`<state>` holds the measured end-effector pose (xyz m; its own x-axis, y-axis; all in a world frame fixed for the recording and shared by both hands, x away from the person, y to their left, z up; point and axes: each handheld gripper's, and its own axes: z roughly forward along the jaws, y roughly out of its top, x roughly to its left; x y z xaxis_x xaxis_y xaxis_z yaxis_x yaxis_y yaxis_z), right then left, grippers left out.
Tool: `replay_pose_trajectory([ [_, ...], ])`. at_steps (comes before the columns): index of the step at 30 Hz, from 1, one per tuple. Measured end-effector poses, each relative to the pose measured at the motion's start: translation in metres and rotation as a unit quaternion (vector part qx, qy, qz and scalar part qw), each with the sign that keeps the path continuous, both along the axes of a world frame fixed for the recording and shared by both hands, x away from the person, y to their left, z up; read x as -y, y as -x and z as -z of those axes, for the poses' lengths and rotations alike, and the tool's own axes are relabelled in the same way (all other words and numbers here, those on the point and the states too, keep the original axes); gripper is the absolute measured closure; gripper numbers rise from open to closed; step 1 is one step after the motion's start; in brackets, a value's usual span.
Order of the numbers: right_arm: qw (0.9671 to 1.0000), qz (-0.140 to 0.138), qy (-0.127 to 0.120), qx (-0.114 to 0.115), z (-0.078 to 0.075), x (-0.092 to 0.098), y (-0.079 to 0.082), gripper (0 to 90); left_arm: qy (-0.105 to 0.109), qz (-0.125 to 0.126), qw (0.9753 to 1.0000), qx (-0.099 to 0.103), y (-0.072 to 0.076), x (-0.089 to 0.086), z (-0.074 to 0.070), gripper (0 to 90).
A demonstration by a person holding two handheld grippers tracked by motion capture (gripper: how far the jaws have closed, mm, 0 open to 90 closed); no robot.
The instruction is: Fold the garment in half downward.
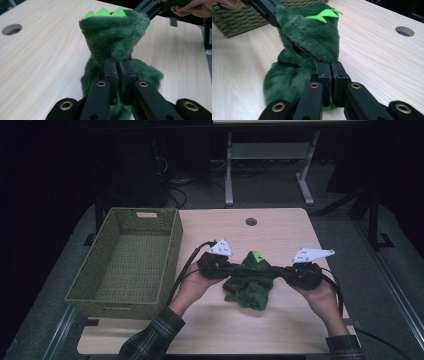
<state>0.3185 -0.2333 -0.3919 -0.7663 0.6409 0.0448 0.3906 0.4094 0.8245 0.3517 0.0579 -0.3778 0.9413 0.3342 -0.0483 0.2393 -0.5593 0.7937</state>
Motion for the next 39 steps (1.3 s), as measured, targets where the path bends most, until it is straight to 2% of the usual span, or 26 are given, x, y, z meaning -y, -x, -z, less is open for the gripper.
replay_pose_trajectory([
  [1,1.0000,-0.003,-0.001,0.004,0.001,0.000,0.004,87.3,-0.001,0.004,1.0000,-0.001,0.003,-0.001,0.002,86.4],
  [4,0.9999,-0.012,0.002,-0.005,0.006,-0.001,0.016,87.2,-0.001,0.011,0.9999,-0.003,0.013,-0.003,0.010,86.4],
  [6,0.9998,-0.017,-0.007,-0.007,0.008,0.000,0.019,87.2,-0.001,0.015,0.9999,-0.005,0.016,-0.004,0.013,86.5],
  [7,0.9995,-0.023,-0.014,-0.018,0.012,0.001,0.026,87.2,-0.005,0.021,0.9997,-0.010,0.021,-0.005,0.019,86.5],
  [9,0.9992,-0.028,-0.016,-0.024,0.017,0.001,0.032,87.2,-0.009,0.025,0.9996,-0.014,0.026,-0.006,0.025,86.4],
  [15,0.9980,-0.044,-0.006,-0.045,0.032,-0.005,0.046,87.1,-0.028,0.032,0.9988,-0.023,0.035,-0.012,0.042,86.4],
  [18,0.9972,-0.051,-0.010,-0.053,0.037,-0.007,0.050,87.1,-0.036,0.037,0.9982,-0.029,0.038,-0.013,0.048,86.5],
  [19,0.9962,-0.060,-0.003,-0.063,0.043,-0.010,0.053,87.2,-0.045,0.043,0.9974,-0.036,0.040,-0.013,0.055,86.5],
  [20,0.9962,-0.060,-0.003,-0.063,0.043,-0.010,0.053,87.2,-0.045,0.043,0.9974,-0.036,0.040,-0.013,0.055,86.5],
  [22,0.9946,-0.065,0.006,-0.081,0.052,-0.014,0.054,87.1,-0.060,0.051,0.9958,-0.046,0.042,-0.011,0.064,86.6],
  [29,0.9919,-0.070,0.035,-0.100,0.067,-0.021,0.053,87.1,-0.080,0.062,0.9933,-0.056,0.043,-0.003,0.079,86.7],
  [35,0.9906,-0.061,0.056,-0.109,0.076,-0.023,0.050,86.9,-0.091,0.066,0.9925,-0.047,0.042,0.001,0.084,86.6],
  [39,0.9908,-0.060,0.052,-0.110,0.077,-0.024,0.048,84.4,-0.088,0.061,0.9934,-0.040,0.040,0.002,0.086,86.3],
])
